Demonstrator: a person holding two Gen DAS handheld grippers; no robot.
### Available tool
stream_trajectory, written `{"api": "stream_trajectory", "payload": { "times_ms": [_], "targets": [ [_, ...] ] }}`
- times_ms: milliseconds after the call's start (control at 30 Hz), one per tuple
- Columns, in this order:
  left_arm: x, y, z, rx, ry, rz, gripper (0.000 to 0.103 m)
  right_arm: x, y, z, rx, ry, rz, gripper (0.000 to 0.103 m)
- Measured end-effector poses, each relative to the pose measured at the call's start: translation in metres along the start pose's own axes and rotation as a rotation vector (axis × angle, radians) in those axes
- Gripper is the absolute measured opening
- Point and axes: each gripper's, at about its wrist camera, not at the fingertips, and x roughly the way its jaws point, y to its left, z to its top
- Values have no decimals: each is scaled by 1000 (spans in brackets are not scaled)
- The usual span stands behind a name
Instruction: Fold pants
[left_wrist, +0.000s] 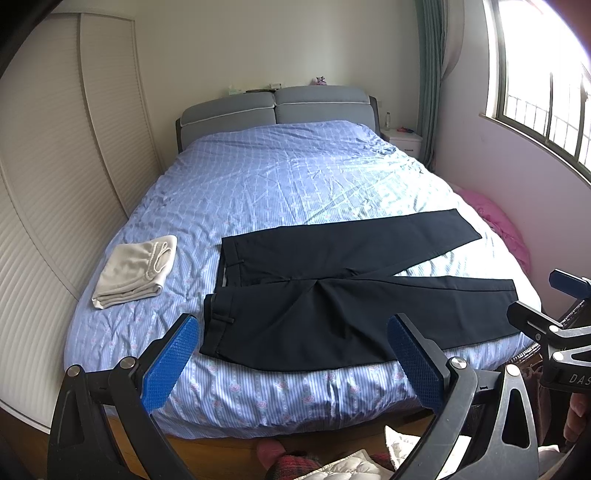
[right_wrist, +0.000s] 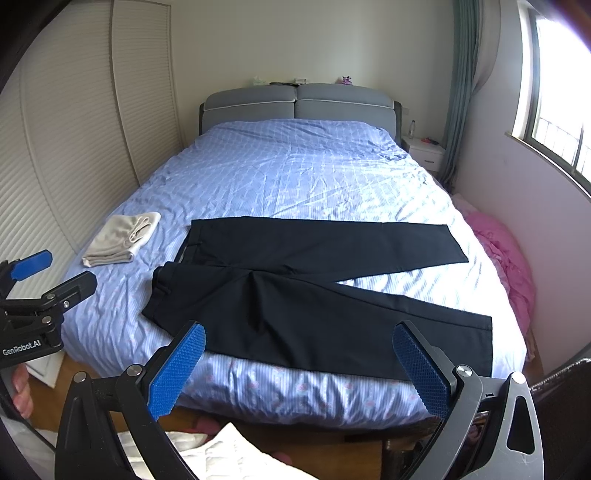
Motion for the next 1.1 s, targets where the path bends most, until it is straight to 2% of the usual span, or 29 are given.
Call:
{"api": "stream_trajectory", "payload": {
  "times_ms": [667, 867, 1100],
  "targets": [
    [3, 7, -3, -22, 22, 10, 103, 8, 0, -1, -11, 26, 18, 103],
    [15, 30, -11, -76, 65, 62, 103, 36, 3, -11, 22, 95, 52, 103],
    [54, 66, -31, -86, 120, 117, 103, 95, 23, -28, 66, 185, 106, 103]
  ]
}}
